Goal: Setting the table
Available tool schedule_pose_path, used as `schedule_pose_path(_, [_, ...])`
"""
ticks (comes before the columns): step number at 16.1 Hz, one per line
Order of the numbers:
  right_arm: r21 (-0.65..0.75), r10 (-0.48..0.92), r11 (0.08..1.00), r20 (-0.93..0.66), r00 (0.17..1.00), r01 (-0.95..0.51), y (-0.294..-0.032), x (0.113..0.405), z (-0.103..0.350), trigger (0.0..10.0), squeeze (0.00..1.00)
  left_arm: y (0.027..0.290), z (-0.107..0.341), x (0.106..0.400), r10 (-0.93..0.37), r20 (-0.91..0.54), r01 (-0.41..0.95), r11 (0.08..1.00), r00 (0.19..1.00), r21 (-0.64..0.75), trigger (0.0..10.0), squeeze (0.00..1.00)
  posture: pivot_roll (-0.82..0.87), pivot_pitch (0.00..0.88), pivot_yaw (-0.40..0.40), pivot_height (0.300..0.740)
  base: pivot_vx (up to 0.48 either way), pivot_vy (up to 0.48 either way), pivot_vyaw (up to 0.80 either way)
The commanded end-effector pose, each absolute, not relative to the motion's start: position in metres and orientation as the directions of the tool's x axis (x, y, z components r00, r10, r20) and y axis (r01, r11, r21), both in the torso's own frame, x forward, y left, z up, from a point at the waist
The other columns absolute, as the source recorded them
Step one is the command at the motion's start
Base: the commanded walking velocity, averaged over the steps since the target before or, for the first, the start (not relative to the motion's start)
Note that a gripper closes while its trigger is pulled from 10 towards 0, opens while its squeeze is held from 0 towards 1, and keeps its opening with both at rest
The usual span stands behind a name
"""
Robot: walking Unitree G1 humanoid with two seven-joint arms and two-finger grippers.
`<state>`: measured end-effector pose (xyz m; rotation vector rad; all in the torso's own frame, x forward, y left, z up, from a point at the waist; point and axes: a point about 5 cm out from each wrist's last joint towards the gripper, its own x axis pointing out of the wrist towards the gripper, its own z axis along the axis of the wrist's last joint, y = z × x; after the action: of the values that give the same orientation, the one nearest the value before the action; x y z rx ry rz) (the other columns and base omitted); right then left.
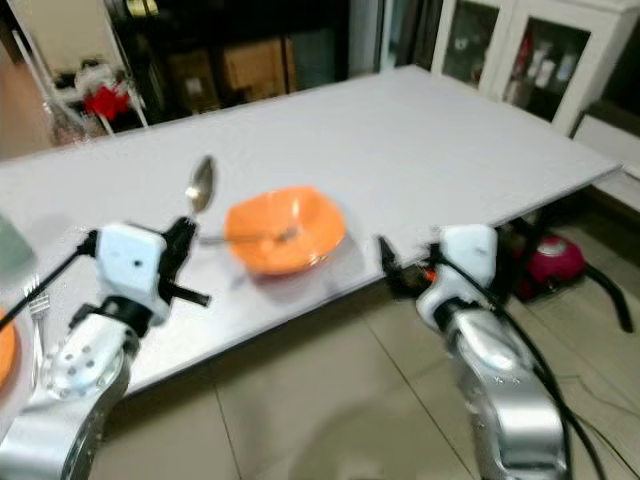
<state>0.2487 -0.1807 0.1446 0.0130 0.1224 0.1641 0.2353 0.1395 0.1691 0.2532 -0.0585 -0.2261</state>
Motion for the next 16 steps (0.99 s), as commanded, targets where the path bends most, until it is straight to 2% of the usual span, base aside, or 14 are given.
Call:
schedule_pose_path(1, [0.034, 0.185, 0.982, -0.075, 0.98, -0.183, -0.173, 0.247, 0.154, 10.0, 0.0, 0.144, 0.171, 0.236, -0.236, 0.033, 0.218, 0.937, 0.971, 0.273, 10.0, 0.0, -0.12, 0.0, 0.06, 0.74, 0.442, 0.0, -0.8])
schedule_pose_path(2, [0.046, 0.183, 0.982, -0.057, 0.981, -0.181, -0.173, 0.246, 0.156, 10.0, 0.0, 0.143, 0.171, 0.237, -0.258, 0.032, 0.239, 0.929, 0.966, 0.282, 10.0, 0.0, -0.12, 0.0, 0.062, 0.74, 0.442, 0.0, -0.79])
schedule_pose_path(4, [0.039, 0.205, 0.978, -0.027, 0.978, -0.204, -0.171, 0.247, 0.16, 10.0, 0.0, 0.139, 0.168, 0.242, -0.317, 0.001, 0.3, 0.899, 0.949, 0.318, 10.0, 0.0, -0.12, 0.0, 0.06, 0.74, 0.405, 0.0, 0.0])
schedule_pose_path(6, [0.062, 0.255, 0.965, -0.01, 0.967, -0.254, -0.169, 0.25, 0.164, 10.0, 0.0, 0.136, 0.165, 0.256, -0.404, -0.063, 0.396, 0.833, 0.912, 0.387, 10.0, 0.0, -0.12, 0.0, 0.067, 0.74, 0.0, 0.0, 0.0])
schedule_pose_path(9, [0.075, 0.374, 0.925, -0.017, 0.927, -0.372, -0.17, 0.249, 0.171, 10.0, 0.0, 0.138, 0.17, 0.274, -0.493, -0.137, 0.502, 0.762, 0.859, 0.41, 10.0, 0.0, -0.13, 0.0, 0.078, 0.74, 0.0, 0.0, 0.0])
schedule_pose_path(10, [0.037, 0.472, 0.882, -0.053, 0.88, -0.47, -0.175, 0.243, 0.171, 10.0, 0.0, 0.137, 0.171, 0.282, -0.536, -0.211, 0.574, 0.723, 0.817, 0.384, 10.0, 0.0, -0.13, 0.0, 0.085, 0.74, 0.0, 0.0, 0.0])
schedule_pose_path(13, [0.021, 0.617, 0.786, -0.083, 0.782, -0.618, -0.183, 0.234, 0.178, 10.0, 0.0, 0.133, 0.174, 0.294, -0.579, -0.324, 0.663, 0.63, 0.748, 0.404, 10.0, 0.0, -0.14, 0.0, 0.092, 0.74, 0.0, 0.0, 0.0])
schedule_pose_path(16, [0.002, 0.687, 0.721, -0.137, 0.714, -0.693, -0.188, 0.228, 0.183, 10.0, 0.0, 0.127, 0.18, 0.295, -0.612, -0.432, 0.748, 0.521, 0.663, 0.411, 10.0, 0.0, -0.14, 0.0, 0.098, 0.74, 0.0, 0.0, 0.0])
